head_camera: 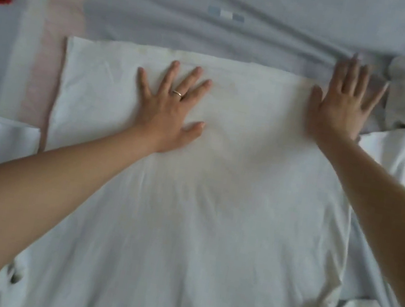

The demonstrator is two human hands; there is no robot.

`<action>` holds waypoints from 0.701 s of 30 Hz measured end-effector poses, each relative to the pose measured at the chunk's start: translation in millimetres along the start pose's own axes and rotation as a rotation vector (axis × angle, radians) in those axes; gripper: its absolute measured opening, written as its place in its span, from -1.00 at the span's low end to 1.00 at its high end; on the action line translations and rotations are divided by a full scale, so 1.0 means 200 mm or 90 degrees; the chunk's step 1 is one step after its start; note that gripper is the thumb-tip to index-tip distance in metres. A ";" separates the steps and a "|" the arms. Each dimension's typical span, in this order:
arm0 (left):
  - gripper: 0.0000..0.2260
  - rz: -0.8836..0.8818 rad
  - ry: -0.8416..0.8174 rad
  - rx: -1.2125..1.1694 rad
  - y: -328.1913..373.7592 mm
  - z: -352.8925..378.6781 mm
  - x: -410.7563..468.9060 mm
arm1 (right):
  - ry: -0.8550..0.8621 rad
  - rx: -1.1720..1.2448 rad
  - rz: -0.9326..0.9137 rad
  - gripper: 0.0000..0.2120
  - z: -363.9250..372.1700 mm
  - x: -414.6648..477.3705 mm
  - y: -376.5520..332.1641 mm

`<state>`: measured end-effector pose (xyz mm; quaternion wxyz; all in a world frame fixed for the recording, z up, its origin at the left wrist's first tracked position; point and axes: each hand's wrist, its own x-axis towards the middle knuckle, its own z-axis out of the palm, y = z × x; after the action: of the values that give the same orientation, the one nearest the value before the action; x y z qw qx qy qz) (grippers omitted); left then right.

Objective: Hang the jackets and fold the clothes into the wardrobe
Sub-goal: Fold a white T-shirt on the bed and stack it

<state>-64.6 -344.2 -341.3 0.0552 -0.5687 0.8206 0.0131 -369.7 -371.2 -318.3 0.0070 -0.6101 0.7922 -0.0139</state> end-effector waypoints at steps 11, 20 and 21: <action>-0.42 -0.059 -0.081 -0.039 0.07 -0.13 -0.02 | -0.102 0.111 0.150 -0.39 -0.08 -0.46 0.17; -0.42 0.015 -0.028 -0.119 0.59 0.02 -1.28 | -0.190 0.058 -0.306 -0.40 -0.03 -1.92 0.32; -0.41 0.023 -0.044 -0.111 0.63 0.04 -1.43 | -0.190 0.047 -0.205 -0.39 -0.03 -2.01 0.47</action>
<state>-82.2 -32.4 -325.1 0.0338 -0.5559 0.8239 0.1049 -358.9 41.0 -316.7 0.1442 -0.7235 0.6735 0.0468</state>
